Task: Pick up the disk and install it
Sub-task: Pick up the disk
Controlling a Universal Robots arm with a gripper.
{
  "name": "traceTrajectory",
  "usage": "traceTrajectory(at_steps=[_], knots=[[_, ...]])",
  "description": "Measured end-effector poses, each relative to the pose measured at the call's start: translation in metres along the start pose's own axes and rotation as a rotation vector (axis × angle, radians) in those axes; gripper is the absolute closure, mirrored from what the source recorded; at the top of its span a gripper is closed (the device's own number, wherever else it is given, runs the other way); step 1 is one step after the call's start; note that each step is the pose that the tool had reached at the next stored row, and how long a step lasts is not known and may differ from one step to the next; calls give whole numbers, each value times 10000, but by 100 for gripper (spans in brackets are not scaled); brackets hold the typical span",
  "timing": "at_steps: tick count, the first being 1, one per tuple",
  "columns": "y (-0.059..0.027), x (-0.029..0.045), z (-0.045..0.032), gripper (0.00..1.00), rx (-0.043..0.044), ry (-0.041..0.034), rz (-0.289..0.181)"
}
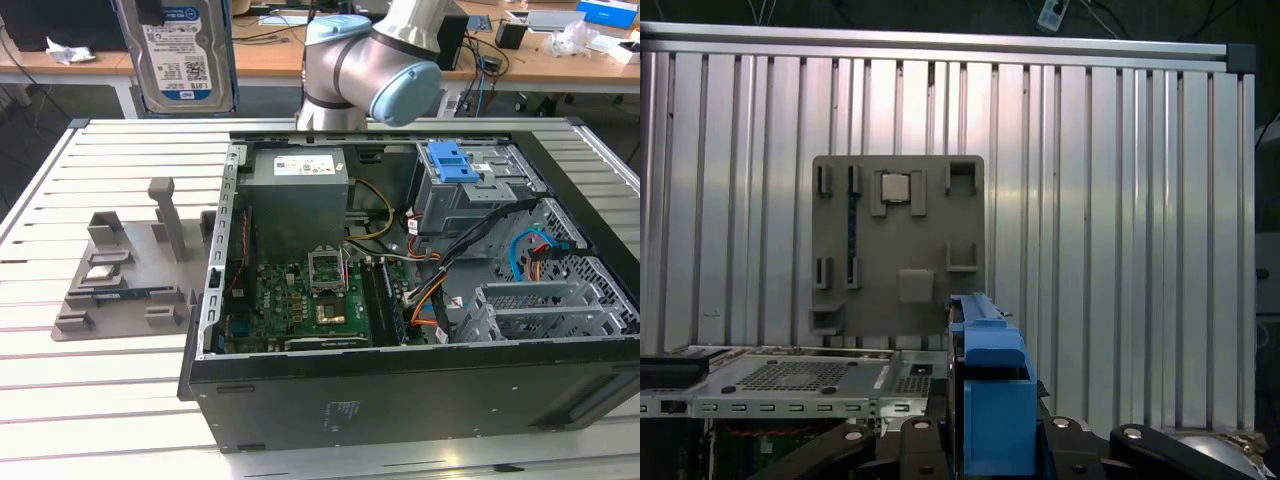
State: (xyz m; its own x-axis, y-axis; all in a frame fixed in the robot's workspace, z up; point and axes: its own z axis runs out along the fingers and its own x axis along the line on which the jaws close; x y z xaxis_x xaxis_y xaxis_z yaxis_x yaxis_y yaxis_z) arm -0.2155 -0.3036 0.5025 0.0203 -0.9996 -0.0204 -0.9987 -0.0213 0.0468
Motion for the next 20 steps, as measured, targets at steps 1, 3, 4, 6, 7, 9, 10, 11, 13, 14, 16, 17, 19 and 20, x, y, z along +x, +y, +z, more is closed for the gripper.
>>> traceTrajectory(at_steps=[1,3,4,6,7,9,10,11,13,14,16,17,19,20], knots=[[-30,1,-2,63,-1,0,0],[-93,3,-4,63,-2,0,-3],[-142,3,-6,63,-2,-1,-1],[-235,5,-11,63,-4,0,-1],[-263,6,-12,63,-4,0,-2],[-364,8,-17,63,-6,0,0],[-395,8,-19,63,-6,0,0],[-442,10,-21,63,-7,0,-2],[-544,11,-26,63,-10,0,0],[-569,12,-27,63,-9,-1,-1],[-633,13,-30,63,-11,0,-1],[-675,14,-31,63,-12,-1,0],[-770,16,-36,63,-14,-1,-1],[-832,17,-39,63,-15,-1,0]])
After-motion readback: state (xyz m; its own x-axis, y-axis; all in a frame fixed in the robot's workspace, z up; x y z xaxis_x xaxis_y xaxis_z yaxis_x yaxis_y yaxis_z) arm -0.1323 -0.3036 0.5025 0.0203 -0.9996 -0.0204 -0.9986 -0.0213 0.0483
